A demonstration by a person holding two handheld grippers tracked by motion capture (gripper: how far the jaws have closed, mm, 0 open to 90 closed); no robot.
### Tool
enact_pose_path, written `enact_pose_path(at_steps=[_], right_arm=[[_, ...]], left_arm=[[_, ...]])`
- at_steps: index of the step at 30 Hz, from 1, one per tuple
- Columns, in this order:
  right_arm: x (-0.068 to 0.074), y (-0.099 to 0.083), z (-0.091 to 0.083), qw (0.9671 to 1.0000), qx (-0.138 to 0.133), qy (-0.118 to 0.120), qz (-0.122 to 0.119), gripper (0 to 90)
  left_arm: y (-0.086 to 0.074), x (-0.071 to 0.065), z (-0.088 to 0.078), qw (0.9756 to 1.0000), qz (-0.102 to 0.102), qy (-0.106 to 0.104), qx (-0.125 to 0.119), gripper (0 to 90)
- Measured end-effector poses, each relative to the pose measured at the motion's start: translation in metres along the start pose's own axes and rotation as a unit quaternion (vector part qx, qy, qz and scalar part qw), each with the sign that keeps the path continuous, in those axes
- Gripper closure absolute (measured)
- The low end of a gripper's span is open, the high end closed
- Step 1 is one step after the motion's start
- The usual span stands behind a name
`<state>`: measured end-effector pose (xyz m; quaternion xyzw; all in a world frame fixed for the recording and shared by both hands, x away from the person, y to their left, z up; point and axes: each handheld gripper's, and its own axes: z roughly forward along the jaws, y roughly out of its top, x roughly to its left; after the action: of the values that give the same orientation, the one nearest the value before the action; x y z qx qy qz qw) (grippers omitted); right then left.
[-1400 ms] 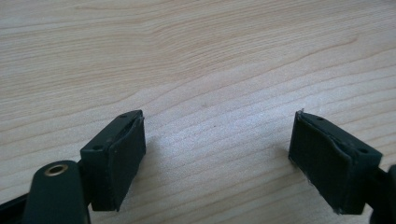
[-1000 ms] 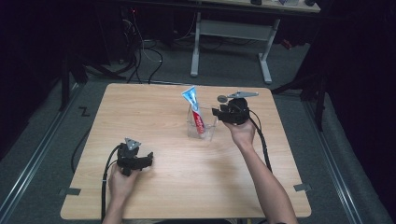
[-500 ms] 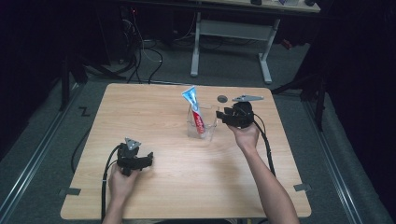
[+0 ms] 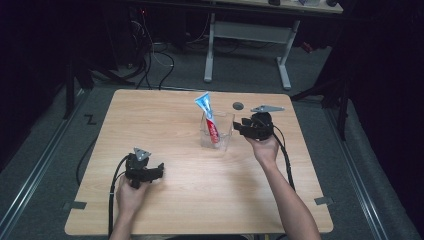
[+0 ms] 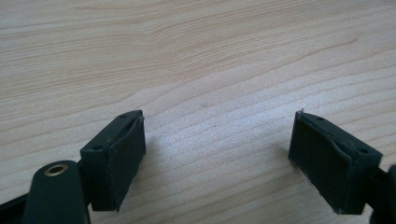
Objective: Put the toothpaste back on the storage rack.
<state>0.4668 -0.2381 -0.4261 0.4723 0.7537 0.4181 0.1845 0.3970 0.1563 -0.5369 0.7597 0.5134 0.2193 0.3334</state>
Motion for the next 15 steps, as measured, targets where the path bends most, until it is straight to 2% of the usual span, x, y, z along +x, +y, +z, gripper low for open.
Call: enact_pose_path(at_steps=[9,15], right_arm=[[-0.003,-0.009,-0.007,1.0,-0.005,0.0,0.004,54.4],[-0.007,-0.019,-0.006,0.9999,0.003,-0.001,0.015,54.3]], left_arm=[[0.0,0.0,0.0,1.0,0.0,0.0,0.0,19.0],[0.0,0.0,0.0,1.0,0.0,0.0,0.0,19.0]])
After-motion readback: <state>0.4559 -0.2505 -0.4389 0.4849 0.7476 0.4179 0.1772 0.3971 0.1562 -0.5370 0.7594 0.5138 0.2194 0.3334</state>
